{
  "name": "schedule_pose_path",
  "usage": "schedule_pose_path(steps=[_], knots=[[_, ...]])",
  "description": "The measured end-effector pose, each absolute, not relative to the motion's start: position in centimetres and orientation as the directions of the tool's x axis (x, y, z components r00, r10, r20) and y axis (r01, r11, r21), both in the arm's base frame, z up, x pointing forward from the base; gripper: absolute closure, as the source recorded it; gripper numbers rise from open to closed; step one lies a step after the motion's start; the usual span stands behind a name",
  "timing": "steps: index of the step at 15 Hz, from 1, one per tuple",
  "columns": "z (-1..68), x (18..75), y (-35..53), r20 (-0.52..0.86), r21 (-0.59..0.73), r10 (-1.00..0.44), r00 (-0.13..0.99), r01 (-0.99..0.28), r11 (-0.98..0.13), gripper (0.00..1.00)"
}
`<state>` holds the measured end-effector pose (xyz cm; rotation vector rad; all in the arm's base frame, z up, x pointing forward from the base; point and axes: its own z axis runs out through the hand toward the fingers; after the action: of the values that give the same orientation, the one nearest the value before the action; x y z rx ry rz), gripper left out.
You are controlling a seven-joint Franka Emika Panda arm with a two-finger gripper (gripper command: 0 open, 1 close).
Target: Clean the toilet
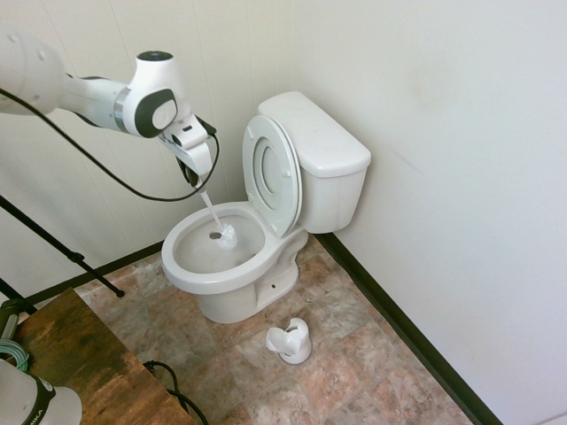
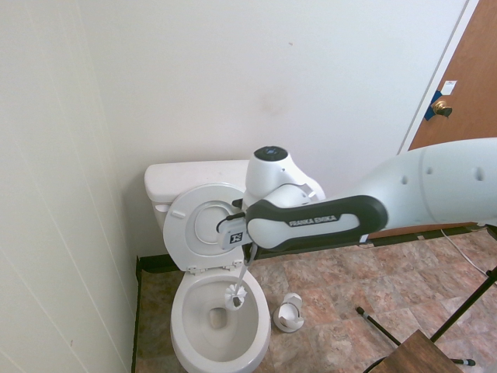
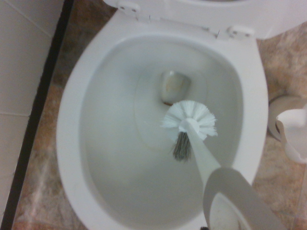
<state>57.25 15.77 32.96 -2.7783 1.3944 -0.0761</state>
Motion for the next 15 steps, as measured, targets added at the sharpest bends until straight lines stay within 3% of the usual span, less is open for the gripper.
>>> schedule_pose_path(steps=[4,15], knots=[[26.5,61.3,19.1,0.039,-0.031,-0.812,0.583,-0.811,-0.584,1.0],[17.7,66.8,25.2,0.113,-0.053,-0.852,0.511,-0.853,-0.519,1.0]])
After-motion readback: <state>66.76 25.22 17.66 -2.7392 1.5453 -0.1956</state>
